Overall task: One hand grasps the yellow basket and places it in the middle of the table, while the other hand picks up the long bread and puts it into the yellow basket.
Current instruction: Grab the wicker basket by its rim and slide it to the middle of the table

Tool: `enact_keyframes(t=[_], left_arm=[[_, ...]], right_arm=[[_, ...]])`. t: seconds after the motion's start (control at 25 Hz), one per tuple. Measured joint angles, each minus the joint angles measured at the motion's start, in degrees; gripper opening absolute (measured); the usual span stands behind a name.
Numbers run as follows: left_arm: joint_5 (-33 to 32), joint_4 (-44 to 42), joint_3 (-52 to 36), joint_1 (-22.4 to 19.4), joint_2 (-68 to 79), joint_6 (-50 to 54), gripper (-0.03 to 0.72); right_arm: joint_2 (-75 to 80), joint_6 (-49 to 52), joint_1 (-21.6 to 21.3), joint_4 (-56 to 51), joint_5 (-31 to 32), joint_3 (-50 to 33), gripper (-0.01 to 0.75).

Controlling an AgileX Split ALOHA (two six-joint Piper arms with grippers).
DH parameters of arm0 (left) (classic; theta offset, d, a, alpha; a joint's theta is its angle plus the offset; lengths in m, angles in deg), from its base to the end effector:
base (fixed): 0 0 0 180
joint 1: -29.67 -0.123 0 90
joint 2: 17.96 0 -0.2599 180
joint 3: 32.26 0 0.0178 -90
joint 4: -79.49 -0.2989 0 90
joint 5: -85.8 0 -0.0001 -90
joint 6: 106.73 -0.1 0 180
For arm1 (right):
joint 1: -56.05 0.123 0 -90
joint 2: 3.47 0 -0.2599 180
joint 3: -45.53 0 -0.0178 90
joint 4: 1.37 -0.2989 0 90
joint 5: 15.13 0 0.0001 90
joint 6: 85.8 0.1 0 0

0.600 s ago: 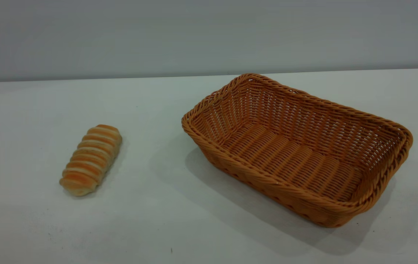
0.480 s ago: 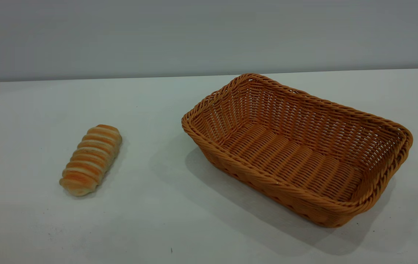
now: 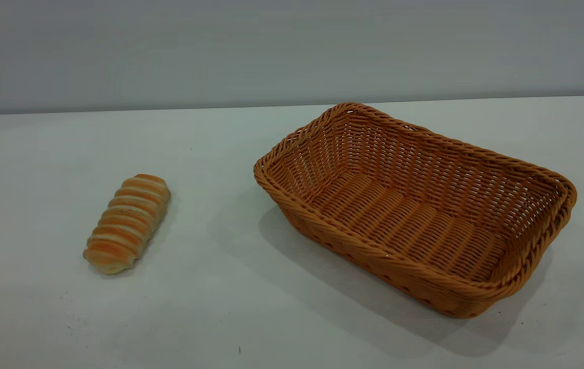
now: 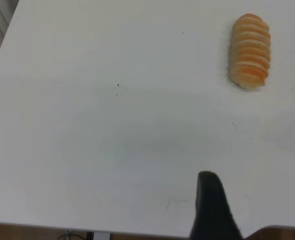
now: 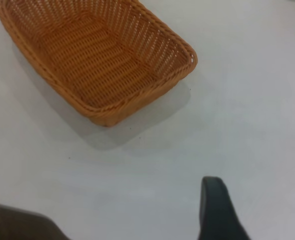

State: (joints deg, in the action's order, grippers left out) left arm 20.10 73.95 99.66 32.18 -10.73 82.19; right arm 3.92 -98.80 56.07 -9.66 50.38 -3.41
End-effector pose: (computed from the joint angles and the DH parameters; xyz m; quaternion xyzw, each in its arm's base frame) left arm 0.0635 0.0060 0.2892 -0.0530 0.8678 -0.0011 0.4941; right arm 0.0655 0.0132 0.2849 -0.1046 0.8654 0.0168 0.4898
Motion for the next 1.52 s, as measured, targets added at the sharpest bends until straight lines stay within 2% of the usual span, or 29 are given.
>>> enact_keyframes(t=[0.96,1.04,1.24,1.52], left_arm=[[0.47,0.0,0.05,-0.01,0.0,0.02,0.509],[2.53,0.0,0.29,-0.01,0.0,-0.08,0.509],[14.65,0.29,0.64,-0.01,0.14,-0.09,0.509],[18.86,0.23,0.69,-0.06,9.27,-0.09,0.509]], right_arm=[[0.0,0.0,0.0,0.0,0.0,0.0,0.454],[0.0,0.0,0.0,-0.03,0.0,0.0,0.454],[1.59,0.0,0.0,-0.71,-3.23,0.76,0.454],[24.29,0.0,0.0,-9.72,-12.04,4.07,0.454]])
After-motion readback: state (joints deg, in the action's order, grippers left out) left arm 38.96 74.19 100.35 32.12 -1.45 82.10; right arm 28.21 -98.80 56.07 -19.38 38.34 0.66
